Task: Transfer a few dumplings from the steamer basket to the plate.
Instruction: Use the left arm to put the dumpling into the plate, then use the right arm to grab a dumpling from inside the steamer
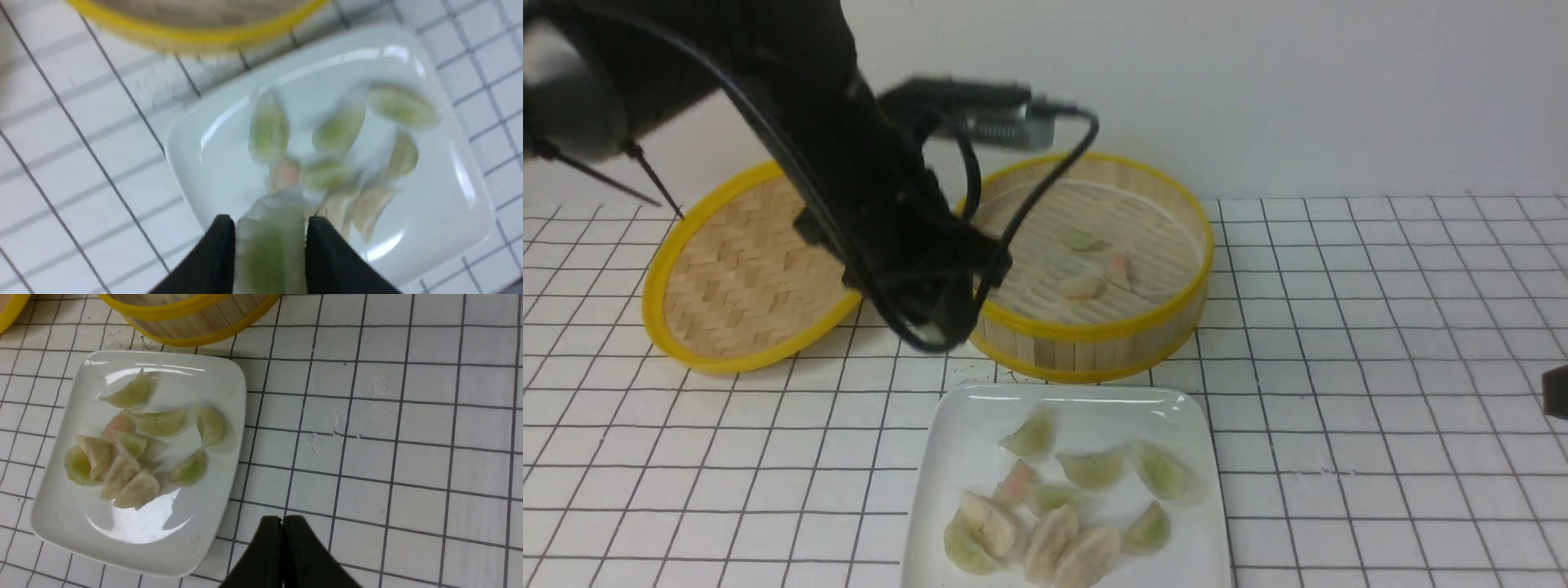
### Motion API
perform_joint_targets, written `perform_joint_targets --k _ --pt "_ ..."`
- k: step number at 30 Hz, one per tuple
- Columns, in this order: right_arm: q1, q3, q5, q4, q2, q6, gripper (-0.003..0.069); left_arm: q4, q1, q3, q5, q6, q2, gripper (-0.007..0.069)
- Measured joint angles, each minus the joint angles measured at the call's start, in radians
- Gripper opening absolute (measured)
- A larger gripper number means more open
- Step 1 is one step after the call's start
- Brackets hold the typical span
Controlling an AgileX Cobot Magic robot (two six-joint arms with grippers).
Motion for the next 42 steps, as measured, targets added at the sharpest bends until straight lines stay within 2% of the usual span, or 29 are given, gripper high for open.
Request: perform_joint_targets --k 1,4,10,12,13,16,18,21,24,27,28,29,32,37,39,42 --pt "0.0 -0.002 -0.014 0.0 0.002 -0.002 -0.001 -0.008 0.0 0.095 -0.051 0.005 0.023 0.0194" --pt "0.0 -0.03 -0.016 -0.003 0.026 -0.002 -0.001 -0.015 0.0 0.159 -0.114 0.026 0.068 0.0194" --pt "0.006 -0.207 0.053 -0.007 0.179 -0.006 -0.001 -0.065 0.0 0.178 -0.171 0.09 0.174 0.02" --pt "0.022 -0.288 0.1 -0.009 0.261 0.029 -0.001 -0.083 0.0 0.178 -0.186 0.115 0.201 0.023" --pt "0.054 -0.362 0.119 -0.026 0.348 0.055 -0.001 -0.096 0.0 0.179 -0.207 0.133 0.219 0.0277" --pt "0.116 -0.465 0.125 -0.079 0.461 0.088 -0.001 -0.103 0.0 0.181 -0.239 0.138 0.226 0.0354" --pt "0.16 -0.532 0.126 -0.122 0.536 0.11 -0.001 -0.103 0.0 0.171 -0.245 0.137 0.227 0.0386" --pt "0.216 -0.635 0.128 -0.163 0.643 0.129 -0.001 -0.1 0.002 0.125 -0.195 0.137 0.228 0.0395" --pt "0.247 -0.735 0.129 -0.174 0.759 0.129 -0.0006 -0.085 0.009 0.059 -0.113 0.132 0.223 0.036" --pt "0.27 -0.903 0.129 -0.176 0.946 0.129 0.002 -0.05 0.044 -0.009 -0.049 0.085 0.163 0.0198" --pt "0.271 -0.912 0.129 -0.176 0.957 0.129 0.0025 -0.047 0.05 -0.012 -0.048 0.082 0.151 0.0186" --pt "0.279 -0.987 0.129 -0.174 1.044 0.129 0.0046 -0.042 0.072 -0.016 -0.04 0.067 0.096 0.0092" --pt "0.292 -1.099 0.129 -0.175 1.17 0.101 0.0089 -0.027 0.1 -0.012 -0.017 0.059 0.001 0.0019" --pt "0.327 -1.302 0.129 -0.178 1.369 0.034 0.0204 -0.013 0.113 0.025 0.004 0.055 -0.174 -0.0006" --pt "0.341 -1.408 0.129 -0.178 1.455 0.014 0.0273 0.004 0.113 0.061 0.008 0.055 -0.268 -0.0006" --pt "0.35 -1.487 0.129 -0.18 1.526 0.008 0.0327 0.027 0.113 0.096 0.013 0.053 -0.34 -0.0006"
